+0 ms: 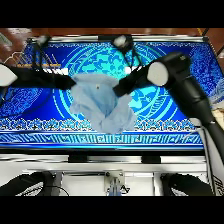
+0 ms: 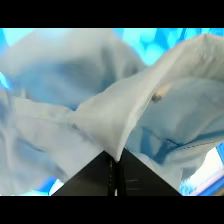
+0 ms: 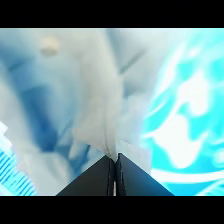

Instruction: Fold the shirts.

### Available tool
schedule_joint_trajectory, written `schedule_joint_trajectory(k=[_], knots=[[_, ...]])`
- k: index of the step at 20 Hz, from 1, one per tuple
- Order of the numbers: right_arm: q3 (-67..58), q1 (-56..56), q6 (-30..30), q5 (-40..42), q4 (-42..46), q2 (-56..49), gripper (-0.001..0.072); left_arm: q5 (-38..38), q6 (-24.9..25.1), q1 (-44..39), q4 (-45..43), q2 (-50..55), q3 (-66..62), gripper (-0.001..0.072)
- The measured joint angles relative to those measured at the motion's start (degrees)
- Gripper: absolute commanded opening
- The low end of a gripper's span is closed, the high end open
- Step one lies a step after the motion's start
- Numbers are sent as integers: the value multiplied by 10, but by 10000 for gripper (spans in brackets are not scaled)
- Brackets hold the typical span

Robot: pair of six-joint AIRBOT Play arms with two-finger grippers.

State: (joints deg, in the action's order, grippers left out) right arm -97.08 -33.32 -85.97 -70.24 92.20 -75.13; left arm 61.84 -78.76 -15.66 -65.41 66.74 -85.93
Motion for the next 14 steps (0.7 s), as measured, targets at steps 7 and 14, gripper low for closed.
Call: schedule_joint_trajectory(k=[7,14], knots=[[-104,0,-106,-32,145,16,82,106,1,0,-5,13,-193,51],[-116,1,-167,-82,97,-26,81,226,-23,0,-17,95,-170,51]])
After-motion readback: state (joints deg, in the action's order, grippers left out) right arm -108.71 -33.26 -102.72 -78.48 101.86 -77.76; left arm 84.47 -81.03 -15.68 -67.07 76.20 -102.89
